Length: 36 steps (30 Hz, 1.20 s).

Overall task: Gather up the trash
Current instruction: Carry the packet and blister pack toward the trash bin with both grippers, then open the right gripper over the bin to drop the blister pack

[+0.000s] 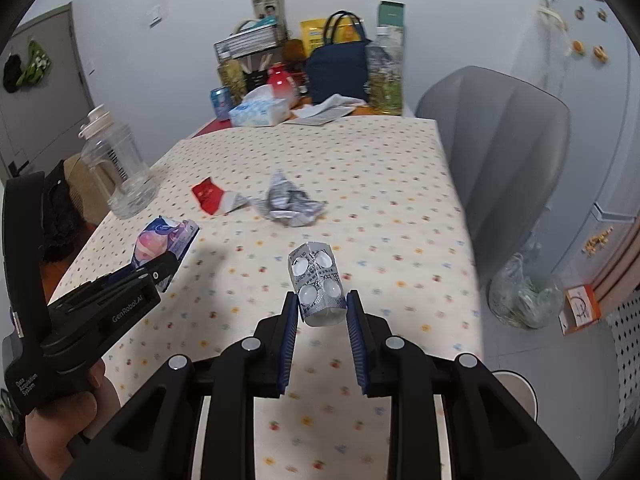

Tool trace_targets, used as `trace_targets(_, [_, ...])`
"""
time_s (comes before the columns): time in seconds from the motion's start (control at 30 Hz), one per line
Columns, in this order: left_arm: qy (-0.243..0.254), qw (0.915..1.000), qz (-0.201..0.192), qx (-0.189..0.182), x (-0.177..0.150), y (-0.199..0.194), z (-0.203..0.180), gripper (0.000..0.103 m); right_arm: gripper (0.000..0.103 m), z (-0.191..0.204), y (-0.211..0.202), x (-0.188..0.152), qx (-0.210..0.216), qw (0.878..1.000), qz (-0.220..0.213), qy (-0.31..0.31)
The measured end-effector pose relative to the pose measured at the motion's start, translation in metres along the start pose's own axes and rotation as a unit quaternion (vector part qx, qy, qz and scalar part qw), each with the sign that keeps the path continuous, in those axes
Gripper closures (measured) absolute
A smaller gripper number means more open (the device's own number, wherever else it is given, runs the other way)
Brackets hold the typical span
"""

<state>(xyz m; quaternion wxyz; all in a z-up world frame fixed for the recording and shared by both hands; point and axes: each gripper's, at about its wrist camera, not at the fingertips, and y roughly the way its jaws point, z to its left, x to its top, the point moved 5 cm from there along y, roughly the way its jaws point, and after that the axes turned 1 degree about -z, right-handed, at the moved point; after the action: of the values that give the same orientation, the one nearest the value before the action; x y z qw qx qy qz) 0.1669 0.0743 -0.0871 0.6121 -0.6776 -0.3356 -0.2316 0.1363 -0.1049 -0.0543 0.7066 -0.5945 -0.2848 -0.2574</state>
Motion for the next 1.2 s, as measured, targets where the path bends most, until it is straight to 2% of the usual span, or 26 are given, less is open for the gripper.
trace_targets(0.43, [0.069,0.9963,0.005,-0.051,-0.015,-0.008,-0.100,0.069,0.078,-0.104,-0.039,-0.022,-0.059,0.996,-0.019,0.070])
trace_targets(0.97, [0.150,0.9827,0.031,-0.105,-0.044,0.000,-0.208,0.069,0.076,-0.212,-0.059,-0.063,-0.126,0.981,-0.014,0.150])
trace_targets(1.13, [0.172,0.9774,0.038,-0.117,-0.052,0.002,-0.236,0.069,0.069,-0.244,-0.061,-0.076,-0.148,0.973,-0.006,0.180])
trace_targets(1.2, [0.180,0.9753,0.040,-0.121,-0.055,0.003,-0.246,0.069,0.060,-0.255,-0.062,-0.080,-0.157,0.969,-0.005,0.189])
